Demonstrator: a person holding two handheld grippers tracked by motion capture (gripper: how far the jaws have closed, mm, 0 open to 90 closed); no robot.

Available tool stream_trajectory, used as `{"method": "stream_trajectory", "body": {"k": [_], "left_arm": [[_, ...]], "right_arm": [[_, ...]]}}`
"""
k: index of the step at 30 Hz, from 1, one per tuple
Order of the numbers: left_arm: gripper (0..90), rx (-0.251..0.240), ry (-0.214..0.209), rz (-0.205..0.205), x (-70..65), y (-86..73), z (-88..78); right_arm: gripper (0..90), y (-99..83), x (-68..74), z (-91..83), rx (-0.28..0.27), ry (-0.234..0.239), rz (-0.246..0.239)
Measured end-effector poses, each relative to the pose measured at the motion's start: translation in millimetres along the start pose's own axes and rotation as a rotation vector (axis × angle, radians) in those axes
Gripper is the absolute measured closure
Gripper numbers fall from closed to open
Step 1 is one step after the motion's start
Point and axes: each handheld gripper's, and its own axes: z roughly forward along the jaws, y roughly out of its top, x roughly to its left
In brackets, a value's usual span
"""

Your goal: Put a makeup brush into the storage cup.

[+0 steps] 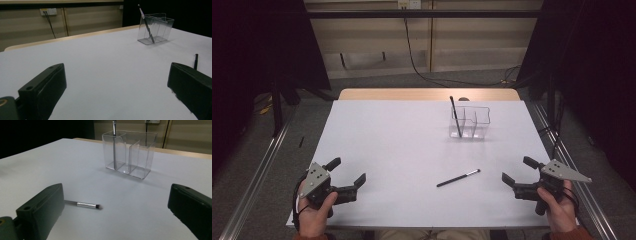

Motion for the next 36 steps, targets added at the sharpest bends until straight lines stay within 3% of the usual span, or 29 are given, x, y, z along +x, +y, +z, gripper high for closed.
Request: {"method": "stream_trajectory", "body": {"k": [4, 17, 21, 26, 28, 36], "left_arm": [[2.1, 0.004, -0.006, 0.001, 0.0, -0.6, 1.2], [2.1, 0.009, -0.005, 0.001, 2.2, -1.1, 1.5], [2.1, 0.010, 0.007, -0.006, 2.6, -1.6, -0.8], [2.1, 0.010, 0.010, -0.010, 0.5, -0.9, 0.7], [2.1, 0.011, 0.004, 0.006, 0.3, -0.4, 0.8], [2.1, 0.011, 0.003, 0.005, 2.4, -1.0, 0.6]], "right_arm": [[0.7, -1.6, 3.3, -1.7, 0.012, -0.015, -0.025], [1.1, 1.0, 1.8, 3.0, 0.001, -0.008, -0.017], [0.5, 5.5, 3.3, 5.2, -0.026, 0.027, -0.037], [1.2, 11.3, 3.0, 17.7, -0.006, 0.051, -0.084], [0.8, 14.0, 4.0, 24.0, 0.004, 0.075, -0.085], [1.0, 30.0, 3.7, 36.8, 0.003, 0.114, -0.080]]}}
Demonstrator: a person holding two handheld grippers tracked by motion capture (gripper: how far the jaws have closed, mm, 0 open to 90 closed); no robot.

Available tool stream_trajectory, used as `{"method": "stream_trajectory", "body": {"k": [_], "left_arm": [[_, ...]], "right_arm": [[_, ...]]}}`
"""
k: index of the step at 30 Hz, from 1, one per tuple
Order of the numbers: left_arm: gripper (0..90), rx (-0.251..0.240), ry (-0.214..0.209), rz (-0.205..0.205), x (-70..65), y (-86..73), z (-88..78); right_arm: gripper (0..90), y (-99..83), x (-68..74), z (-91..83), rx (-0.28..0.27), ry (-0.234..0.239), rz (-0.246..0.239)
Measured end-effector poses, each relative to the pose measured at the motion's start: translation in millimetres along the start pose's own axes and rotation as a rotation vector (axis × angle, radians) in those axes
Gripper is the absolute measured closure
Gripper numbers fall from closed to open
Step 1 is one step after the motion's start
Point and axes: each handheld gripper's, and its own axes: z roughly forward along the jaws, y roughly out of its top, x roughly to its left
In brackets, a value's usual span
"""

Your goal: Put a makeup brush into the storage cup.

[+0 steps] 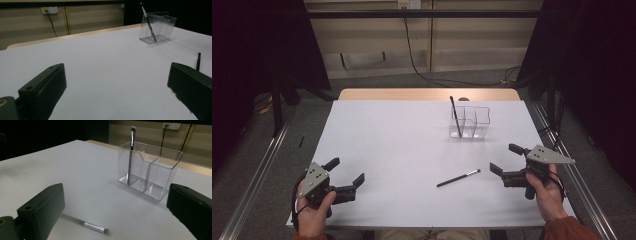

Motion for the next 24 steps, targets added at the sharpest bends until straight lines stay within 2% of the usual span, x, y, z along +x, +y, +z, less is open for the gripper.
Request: {"method": "stream_trajectory", "body": {"k": [4, 7, 10, 15, 19, 22, 24], "left_arm": [[2.1, 0.001, -0.002, 0.001, -1.3, 0.9, 0.1], [2.1, 0.007, -0.005, 0.015, -1.6, 1.2, 1.4], [2.1, 0.006, -0.006, 0.012, -1.3, 1.0, 1.7], [2.1, 0.005, -0.007, 0.010, -0.7, 1.2, 2.7], [2.1, 0.007, -0.010, 0.010, -0.1, 1.2, 3.5], [2.1, 0.006, -0.013, 0.011, -0.3, 1.4, 4.0], [2.2, 0.006, -0.015, 0.015, -1.0, 1.6, 4.6]], "right_arm": [[0.9, 7.1, 0.3, 7.8, 0.005, 0.031, 0.005], [1.4, 10.3, 0.7, 14.2, 0.008, 0.038, 0.006], [1.8, 15.5, 0.8, 20.1, 0.006, 0.042, 0.015], [2.2, 26.5, 1.6, 32.4, -0.005, 0.065, 0.003], [0.9, 36.1, 2.5, 46.6, 0.031, 0.102, -0.007], [1.7, 40.9, 4.0, 58.5, 0.033, 0.097, -0.028], [1.9, 43.6, 4.9, 65.8, 0.039, 0.120, -0.021]]}}
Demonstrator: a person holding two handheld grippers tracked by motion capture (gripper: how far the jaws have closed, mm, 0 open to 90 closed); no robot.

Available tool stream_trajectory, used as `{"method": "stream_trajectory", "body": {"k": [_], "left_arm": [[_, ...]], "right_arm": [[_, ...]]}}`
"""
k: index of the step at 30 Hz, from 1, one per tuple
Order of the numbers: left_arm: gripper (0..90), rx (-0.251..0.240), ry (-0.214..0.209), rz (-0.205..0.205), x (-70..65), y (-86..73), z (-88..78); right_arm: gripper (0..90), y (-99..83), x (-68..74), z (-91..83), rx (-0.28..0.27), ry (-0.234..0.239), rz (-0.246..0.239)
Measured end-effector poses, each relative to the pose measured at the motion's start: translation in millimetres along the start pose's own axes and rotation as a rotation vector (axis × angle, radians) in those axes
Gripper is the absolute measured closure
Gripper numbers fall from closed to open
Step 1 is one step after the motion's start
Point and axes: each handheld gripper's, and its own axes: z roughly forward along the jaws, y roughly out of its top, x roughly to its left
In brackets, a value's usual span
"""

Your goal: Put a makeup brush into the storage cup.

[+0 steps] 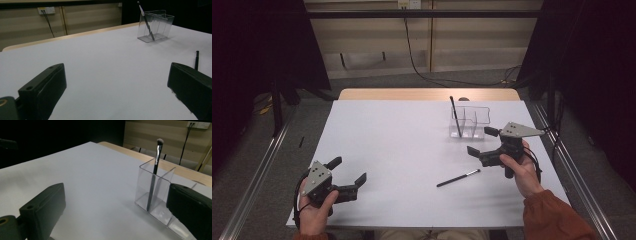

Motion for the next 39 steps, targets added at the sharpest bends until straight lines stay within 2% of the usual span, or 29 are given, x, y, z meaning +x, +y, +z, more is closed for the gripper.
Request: {"method": "stream_trajectory", "body": {"k": [4, 6, 11, 14, 18, 20, 26, 29, 31, 34, 39], "left_arm": [[2.1, 0.000, 0.000, 0.003, 0.6, 0.1, 0.2], [2.1, 0.001, 0.002, 0.002, 0.4, 0.1, 0.2], [2.1, -0.005, -0.014, 0.018, -2.7, 1.4, -1.1], [2.1, -0.003, -0.013, 0.014, -1.8, 0.9, -0.4], [2.1, -0.002, -0.010, 0.013, -1.0, 0.8, -0.8], [2.1, 0.000, -0.012, 0.011, -0.9, 0.6, 0.0], [2.1, 0.004, -0.009, 0.007, -0.7, 0.3, 0.1], [2.1, 0.007, -0.013, 0.015, -1.1, 0.4, 0.5], [2.1, 0.005, -0.012, 0.016, -1.0, 0.5, 0.4], [2.1, 0.003, -0.011, 0.011, -1.0, 0.4, 0.6], [2.1, 0.007, -0.013, 0.017, -1.7, 0.5, 0.9]], "right_arm": [[2.8, 5.0, 2.3, 12.8, 0.017, 0.020, -0.028], [3.0, 6.2, 4.0, 17.1, -0.004, 0.013, -0.032], [0.9, 13.0, 5.8, 22.4, 0.050, 0.046, -0.050], [2.3, 16.7, 5.5, 23.7, 0.075, 0.061, -0.065], [5.2, 20.8, 3.9, 26.1, 0.161, 0.107, -0.081], [7.5, 23.3, 3.2, 27.8, 0.223, 0.140, -0.104], [9.4, 29.0, 0.4, 34.6, 0.347, 0.182, -0.135], [6.6, 28.3, -0.4, 40.6, 0.483, 0.229, -0.125], [7.0, 25.8, -0.1, 44.1, 0.536, 0.248, -0.117], [8.4, 21.6, -0.2, 49.3, 0.599, 0.280, -0.125], [9.4, 17.6, 2.5, 56.1, 0.687, 0.288, -0.181]]}}
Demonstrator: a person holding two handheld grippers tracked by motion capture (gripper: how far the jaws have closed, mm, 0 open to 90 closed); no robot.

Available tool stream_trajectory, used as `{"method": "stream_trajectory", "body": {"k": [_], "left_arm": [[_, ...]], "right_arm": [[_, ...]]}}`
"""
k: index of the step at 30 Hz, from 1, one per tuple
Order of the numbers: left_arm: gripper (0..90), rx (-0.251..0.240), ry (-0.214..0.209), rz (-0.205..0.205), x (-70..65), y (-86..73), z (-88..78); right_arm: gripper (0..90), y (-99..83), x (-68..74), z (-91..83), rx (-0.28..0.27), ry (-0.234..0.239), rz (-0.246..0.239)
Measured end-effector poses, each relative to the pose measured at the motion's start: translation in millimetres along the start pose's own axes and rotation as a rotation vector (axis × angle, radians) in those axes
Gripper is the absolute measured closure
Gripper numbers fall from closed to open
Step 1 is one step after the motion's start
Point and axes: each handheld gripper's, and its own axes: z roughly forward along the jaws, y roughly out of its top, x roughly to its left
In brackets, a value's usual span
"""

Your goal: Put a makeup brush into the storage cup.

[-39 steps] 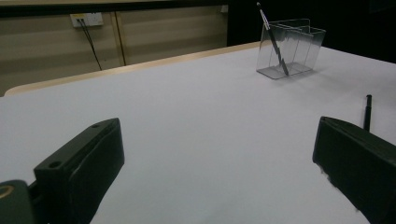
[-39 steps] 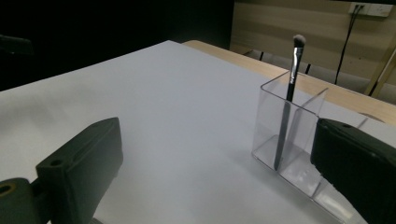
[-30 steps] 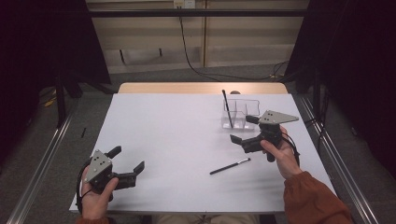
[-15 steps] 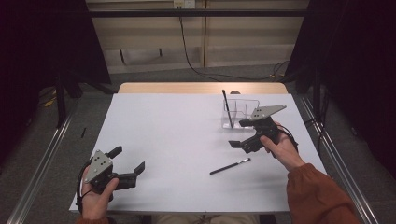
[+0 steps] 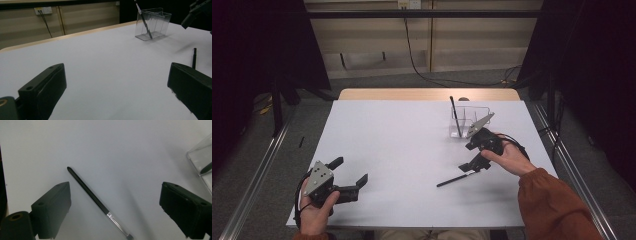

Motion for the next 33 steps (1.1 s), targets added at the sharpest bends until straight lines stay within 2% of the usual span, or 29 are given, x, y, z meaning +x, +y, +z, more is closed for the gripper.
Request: {"method": "stream_trajectory", "body": {"k": [5, 8, 11, 16, 19, 21, 23, 25, 27, 33], "left_arm": [[2.1, 0.001, -0.004, 0.000, 0.5, -0.4, 0.3], [2.1, 0.005, -0.006, 0.006, 0.1, 0.0, 0.7], [2.2, 0.002, -0.006, 0.002, 0.2, -0.1, 0.5], [2.1, 0.004, -0.009, 0.002, 0.4, -0.3, 1.2], [2.2, 0.003, -0.008, 0.001, 0.5, -0.5, 1.2], [2.1, 0.003, -0.005, 0.001, 0.8, -0.4, 1.2], [2.1, 0.002, -0.003, -0.001, 0.8, -0.4, 1.0], [2.1, 0.003, -0.004, 0.001, 0.9, -0.4, 1.1], [2.2, 0.003, -0.003, 0.001, 0.9, -0.3, 1.0], [2.1, 0.004, -0.005, 0.000, 1.1, -0.6, 1.2]], "right_arm": [[8.4, 3.9, -0.9, 2.8, 0.078, 0.046, -0.044], [9.3, 5.3, -2.3, 7.5, 0.132, 0.074, -0.044], [9.5, 6.1, -2.2, 14.7, 0.198, 0.075, -0.053], [16.8, 4.4, -1.9, 25.8, 0.295, 0.081, -0.089], [27.3, 5.1, -2.7, 26.3, 0.303, 0.088, -0.106], [28.4, 5.7, -2.4, 26.7, 0.321, 0.082, -0.117], [35.2, 4.7, -2.1, 28.4, 0.343, 0.087, -0.133], [36.9, 3.5, -2.4, 31.0, 0.356, 0.080, -0.158], [42.6, 3.1, -2.8, 32.7, 0.359, 0.098, -0.157], [46.6, 1.3, -3.5, 41.8, 0.414, 0.103, -0.179]]}}
